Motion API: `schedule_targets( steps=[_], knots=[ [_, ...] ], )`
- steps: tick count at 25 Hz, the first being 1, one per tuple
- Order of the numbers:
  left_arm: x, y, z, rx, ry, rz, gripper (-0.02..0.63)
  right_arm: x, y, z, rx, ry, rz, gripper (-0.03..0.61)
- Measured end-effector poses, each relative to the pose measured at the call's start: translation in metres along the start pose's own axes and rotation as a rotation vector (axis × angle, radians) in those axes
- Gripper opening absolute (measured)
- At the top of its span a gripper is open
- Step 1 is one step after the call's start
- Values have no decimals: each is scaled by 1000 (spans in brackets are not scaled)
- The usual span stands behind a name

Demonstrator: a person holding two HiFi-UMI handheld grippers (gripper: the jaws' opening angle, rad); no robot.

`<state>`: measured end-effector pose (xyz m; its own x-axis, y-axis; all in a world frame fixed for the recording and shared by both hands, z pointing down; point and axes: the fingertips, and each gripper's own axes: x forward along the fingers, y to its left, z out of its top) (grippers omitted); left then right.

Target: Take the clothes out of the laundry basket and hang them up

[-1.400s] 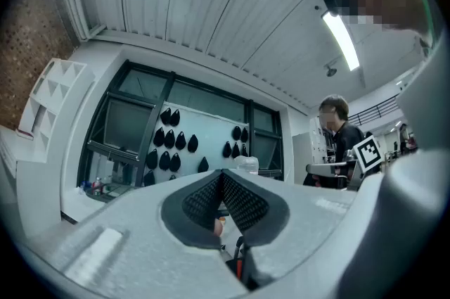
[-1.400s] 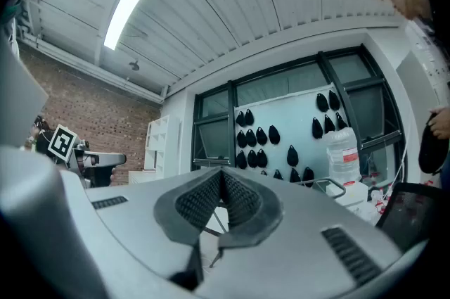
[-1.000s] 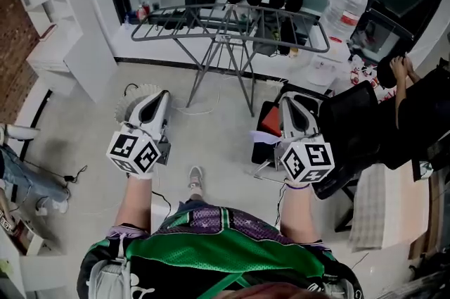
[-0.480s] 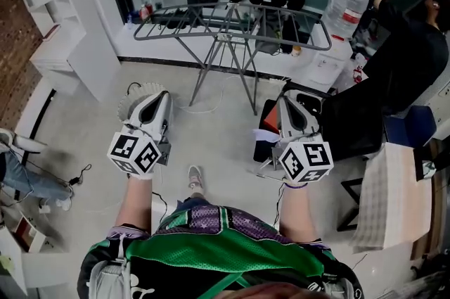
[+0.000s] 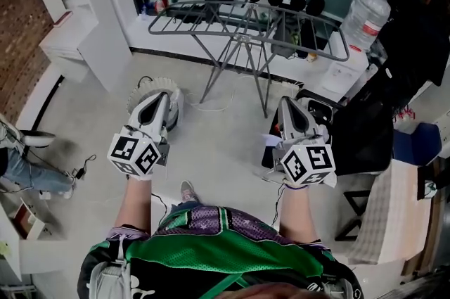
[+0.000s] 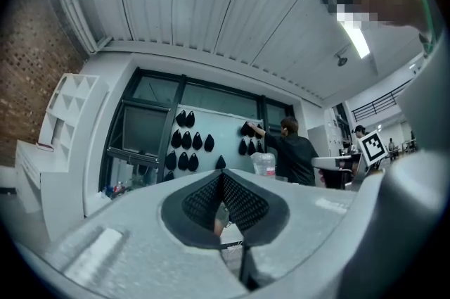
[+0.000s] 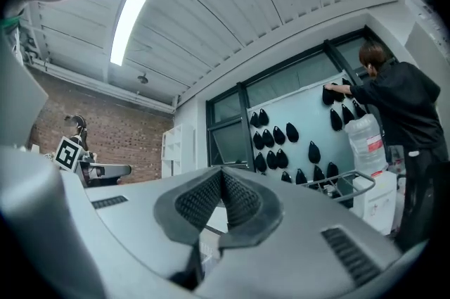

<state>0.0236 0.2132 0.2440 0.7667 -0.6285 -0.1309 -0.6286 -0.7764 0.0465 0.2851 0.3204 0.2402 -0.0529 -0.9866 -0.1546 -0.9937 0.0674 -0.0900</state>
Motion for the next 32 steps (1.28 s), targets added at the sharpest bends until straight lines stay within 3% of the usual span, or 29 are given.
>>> schedule_targets(
  steps=[17, 25, 32],
  knots=[
    [-10, 234, -3, 11, 3, 213, 17, 213, 111, -47, 2, 48, 148, -2],
    [-14, 314, -8, 7, 18, 236, 17, 291, 162, -66, 4, 56, 182, -2],
    [-18, 359, -20, 2, 32, 220, 17, 331, 193, -85, -17, 69, 176, -2]
  ],
)
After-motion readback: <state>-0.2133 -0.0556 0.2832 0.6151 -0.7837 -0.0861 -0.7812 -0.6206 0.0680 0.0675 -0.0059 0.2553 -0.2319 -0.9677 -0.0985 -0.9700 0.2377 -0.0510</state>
